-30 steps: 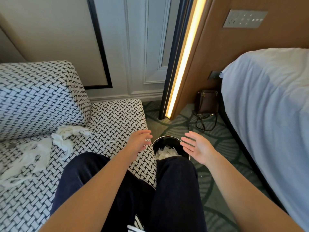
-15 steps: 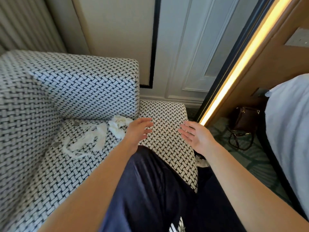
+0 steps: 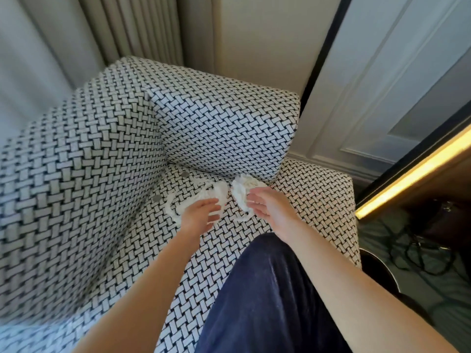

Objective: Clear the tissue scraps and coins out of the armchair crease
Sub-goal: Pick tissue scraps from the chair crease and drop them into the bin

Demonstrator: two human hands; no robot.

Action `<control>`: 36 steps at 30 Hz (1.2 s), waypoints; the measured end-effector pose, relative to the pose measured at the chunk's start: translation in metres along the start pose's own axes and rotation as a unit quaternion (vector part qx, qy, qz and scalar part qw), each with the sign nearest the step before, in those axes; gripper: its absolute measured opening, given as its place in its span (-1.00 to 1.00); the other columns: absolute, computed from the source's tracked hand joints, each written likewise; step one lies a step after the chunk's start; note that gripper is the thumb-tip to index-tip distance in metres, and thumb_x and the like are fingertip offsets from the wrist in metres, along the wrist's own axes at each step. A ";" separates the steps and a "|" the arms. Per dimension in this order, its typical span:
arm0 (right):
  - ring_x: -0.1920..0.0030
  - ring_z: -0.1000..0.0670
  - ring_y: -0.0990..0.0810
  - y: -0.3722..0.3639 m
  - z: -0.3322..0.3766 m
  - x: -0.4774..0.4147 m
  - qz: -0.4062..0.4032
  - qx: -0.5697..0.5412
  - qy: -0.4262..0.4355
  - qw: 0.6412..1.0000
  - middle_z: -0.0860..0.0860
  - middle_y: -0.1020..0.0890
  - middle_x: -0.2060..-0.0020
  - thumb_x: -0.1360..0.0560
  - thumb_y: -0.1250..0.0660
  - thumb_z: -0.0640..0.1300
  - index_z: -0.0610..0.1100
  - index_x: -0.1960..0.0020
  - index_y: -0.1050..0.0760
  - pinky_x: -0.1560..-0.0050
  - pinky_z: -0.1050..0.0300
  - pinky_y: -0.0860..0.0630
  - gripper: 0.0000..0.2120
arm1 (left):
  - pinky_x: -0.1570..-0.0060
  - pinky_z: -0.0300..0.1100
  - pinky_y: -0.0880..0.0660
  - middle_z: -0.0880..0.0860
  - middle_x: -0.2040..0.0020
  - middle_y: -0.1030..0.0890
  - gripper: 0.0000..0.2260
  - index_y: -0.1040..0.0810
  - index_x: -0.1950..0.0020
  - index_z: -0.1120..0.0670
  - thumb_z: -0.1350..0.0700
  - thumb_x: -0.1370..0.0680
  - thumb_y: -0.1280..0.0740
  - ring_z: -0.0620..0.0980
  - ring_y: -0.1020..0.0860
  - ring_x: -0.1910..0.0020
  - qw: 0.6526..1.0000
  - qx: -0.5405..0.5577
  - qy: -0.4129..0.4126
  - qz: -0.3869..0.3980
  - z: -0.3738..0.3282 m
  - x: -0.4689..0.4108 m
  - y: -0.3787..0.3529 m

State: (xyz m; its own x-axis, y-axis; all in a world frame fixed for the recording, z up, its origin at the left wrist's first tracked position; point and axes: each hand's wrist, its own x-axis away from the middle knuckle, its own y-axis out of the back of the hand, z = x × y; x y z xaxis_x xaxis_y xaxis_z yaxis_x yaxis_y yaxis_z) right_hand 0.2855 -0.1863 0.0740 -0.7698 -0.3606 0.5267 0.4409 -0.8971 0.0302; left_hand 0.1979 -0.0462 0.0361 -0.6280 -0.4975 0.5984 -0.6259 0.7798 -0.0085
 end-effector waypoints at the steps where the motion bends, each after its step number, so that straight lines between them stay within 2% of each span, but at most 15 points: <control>1: -0.10 -0.04 -0.59 -0.011 -0.002 -0.005 0.009 0.049 0.007 0.999 -0.08 -0.61 -0.09 -0.58 -0.21 -0.17 -0.16 -0.19 -0.49 -0.17 0.07 -0.51 -0.78 | -0.09 -0.09 -0.50 0.02 0.01 -0.65 -0.86 -0.59 -0.04 0.05 0.21 -0.58 -0.26 -0.02 -0.59 0.09 1.000 0.010 0.009 -0.012 0.004 -0.003 0.008; 5: -0.29 0.00 -0.44 -0.042 -0.019 -0.020 0.069 0.266 0.065 0.959 -0.01 -0.49 -0.30 -0.60 -0.17 -0.11 -0.14 -0.32 -0.44 -0.35 0.07 -0.31 -0.68 | 0.13 -0.20 -0.48 0.03 0.04 -0.65 -0.86 -0.59 -0.04 0.07 0.24 -0.56 -0.28 -0.04 -0.59 0.16 0.997 0.053 0.041 -0.048 0.019 -0.008 0.030; 7: -0.38 -0.01 -0.36 -0.054 -0.032 -0.030 0.100 0.375 0.099 0.916 0.01 -0.43 -0.36 -0.62 -0.11 -0.12 -0.11 -0.36 -0.40 -0.37 0.12 -0.22 -0.67 | 0.13 -0.21 -0.47 0.02 0.03 -0.64 -0.85 -0.58 -0.09 0.09 0.22 -0.57 -0.27 -0.04 -0.58 0.14 0.994 0.064 0.053 -0.065 0.026 -0.008 0.039; 11: -0.52 -0.18 -0.05 -0.065 -0.059 -0.048 0.132 0.572 0.100 0.803 -0.14 -0.21 -0.49 -0.66 0.04 0.01 0.05 -0.50 -0.16 -0.50 -0.10 0.01 -0.58 | 0.00 -0.15 -0.48 0.02 0.01 -0.65 -0.85 -0.59 -0.08 0.06 0.20 -0.56 -0.29 -0.03 -0.59 0.08 0.990 0.078 0.073 -0.090 0.041 -0.005 0.055; 13: -0.52 -0.25 0.17 -0.069 -0.070 -0.051 0.141 0.630 0.083 0.759 -0.18 -0.01 -0.53 -0.65 0.12 0.10 0.17 -0.53 0.01 -0.49 -0.20 0.18 -0.55 | 0.09 -0.18 -0.48 0.03 0.01 -0.65 -0.85 -0.59 -0.09 0.08 0.21 -0.56 -0.29 -0.04 -0.59 0.11 0.987 0.096 0.078 -0.100 0.046 -0.002 0.063; 17: -0.49 -0.23 0.32 -0.073 -0.078 -0.050 0.165 0.646 0.065 0.743 -0.09 0.20 -0.54 -0.65 0.13 0.10 0.13 -0.54 0.10 -0.46 -0.18 0.25 -0.52 | 0.14 -0.22 -0.46 0.02 0.03 -0.63 -0.85 -0.58 -0.05 0.06 0.22 -0.57 -0.27 -0.03 -0.57 0.11 0.984 0.104 0.080 -0.121 0.049 0.000 0.072; 20: -0.52 -0.17 0.23 -0.073 -0.077 -0.052 0.144 0.631 0.088 0.757 -0.04 0.07 -0.55 -0.65 0.11 0.08 -0.04 -0.55 0.02 -0.49 -0.14 0.19 -0.50 | 0.13 -0.20 -0.44 -0.01 0.05 -0.56 -0.82 -0.59 -0.06 0.02 0.22 -0.58 -0.23 -0.03 -0.54 0.11 0.988 0.059 0.051 -0.135 0.050 -0.003 0.072; 22: -0.53 -0.16 0.01 -0.070 -0.074 -0.051 0.128 0.595 0.124 0.783 -0.06 -0.19 -0.50 -0.66 0.08 0.04 -0.14 -0.49 -0.20 -0.51 -0.11 0.04 -0.53 | 0.25 -0.25 -0.41 -0.03 0.03 -0.52 -0.79 -0.58 -0.07 0.00 0.22 -0.58 -0.21 -0.07 -0.48 0.23 0.989 0.004 0.017 -0.148 0.050 -0.006 0.069; 24: -0.28 -0.13 -0.40 -0.068 -0.069 -0.048 0.118 0.516 0.175 0.830 -0.05 -0.56 -0.13 -0.66 0.03 -0.06 -0.18 -0.13 -0.52 -0.35 -0.04 -0.27 -0.63 | 0.38 -0.28 -0.38 -0.03 -0.11 -0.47 -0.77 -0.57 -0.14 0.01 0.24 -0.57 -0.22 -0.07 -0.44 0.30 0.986 -0.071 -0.021 -0.151 0.049 -0.013 0.066; 26: -0.01 -0.13 -0.52 -0.066 -0.064 -0.040 0.091 0.402 0.184 0.892 -0.07 -0.59 0.15 -0.66 -0.01 -0.08 -0.23 0.12 -0.52 -0.13 -0.01 -0.43 -0.61 | 0.18 -0.23 -0.47 -0.01 -0.40 -0.31 -0.73 -0.54 -0.20 -0.05 0.20 -0.56 -0.24 -0.01 -0.48 -0.10 0.972 -0.178 -0.044 -0.144 0.050 -0.023 0.063; 28: -0.07 -0.16 -0.55 -0.063 -0.057 -0.034 0.066 0.327 0.174 0.927 -0.22 -0.62 0.00 -0.66 -0.01 -0.04 -0.35 -0.02 -0.53 -0.12 -0.01 -0.46 -0.56 | -0.08 -0.25 -0.33 -0.02 -0.53 -0.11 -0.67 -0.49 -0.28 -0.11 0.16 -0.55 -0.24 0.06 -0.23 -0.41 0.951 -0.281 -0.037 -0.122 0.048 -0.030 0.058; 30: -0.06 -0.02 -0.56 -0.059 -0.053 -0.030 0.034 0.280 0.179 0.943 -0.11 -0.62 -0.06 -0.66 0.00 -0.02 -0.26 -0.10 -0.55 -0.02 0.21 -0.44 -0.57 | -0.09 -0.29 -0.13 -0.03 -0.55 -0.01 -0.60 -0.39 -0.38 -0.15 0.12 -0.56 -0.21 0.04 -0.12 -0.46 0.932 -0.352 -0.012 -0.091 0.046 -0.034 0.054; 32: 0.13 0.05 -0.55 -0.055 -0.049 -0.027 0.000 0.217 0.186 0.958 -0.09 -0.63 0.02 -0.65 -0.02 -0.01 -0.17 -0.05 -0.56 0.18 0.30 -0.40 -0.62 | -0.22 -0.21 -0.13 -0.04 -0.56 0.02 -0.56 -0.31 -0.43 -0.17 0.07 -0.55 -0.18 0.05 -0.08 -0.47 0.908 -0.414 0.012 -0.067 0.045 -0.037 0.052; 34: 0.28 -0.02 -0.51 -0.051 -0.047 -0.027 -0.033 0.142 0.175 0.974 -0.09 -0.61 0.13 -0.63 -0.11 -0.02 -0.16 0.03 -0.54 0.21 0.09 -0.49 -0.70 | -0.32 -0.06 -0.13 -0.05 -0.56 0.00 -0.54 -0.25 -0.46 -0.15 0.01 -0.55 -0.14 0.08 -0.04 -0.48 0.873 -0.486 0.016 -0.038 0.047 -0.039 0.051; 36: 0.10 0.02 -0.55 -0.047 -0.048 -0.030 -0.061 0.079 0.142 0.985 0.05 -0.57 0.13 -0.57 -0.25 -0.03 -0.12 0.09 -0.52 -0.06 -0.07 -0.54 -0.82 | -0.30 -0.04 -0.20 -0.08 -0.55 -0.04 -0.53 -0.22 -0.49 -0.09 0.02 -0.56 -0.13 0.10 -0.05 -0.45 0.862 -0.506 0.008 -0.036 0.048 -0.035 0.051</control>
State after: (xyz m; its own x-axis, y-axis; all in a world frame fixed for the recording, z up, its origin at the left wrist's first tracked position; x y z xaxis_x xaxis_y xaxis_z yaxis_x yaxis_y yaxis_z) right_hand 0.2654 -0.1457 0.0161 -0.9099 -0.3293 0.2522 0.3855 -0.8956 0.2217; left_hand 0.1659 -0.0072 -0.0243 -0.5933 -0.5594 0.5788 0.0664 0.6826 0.7278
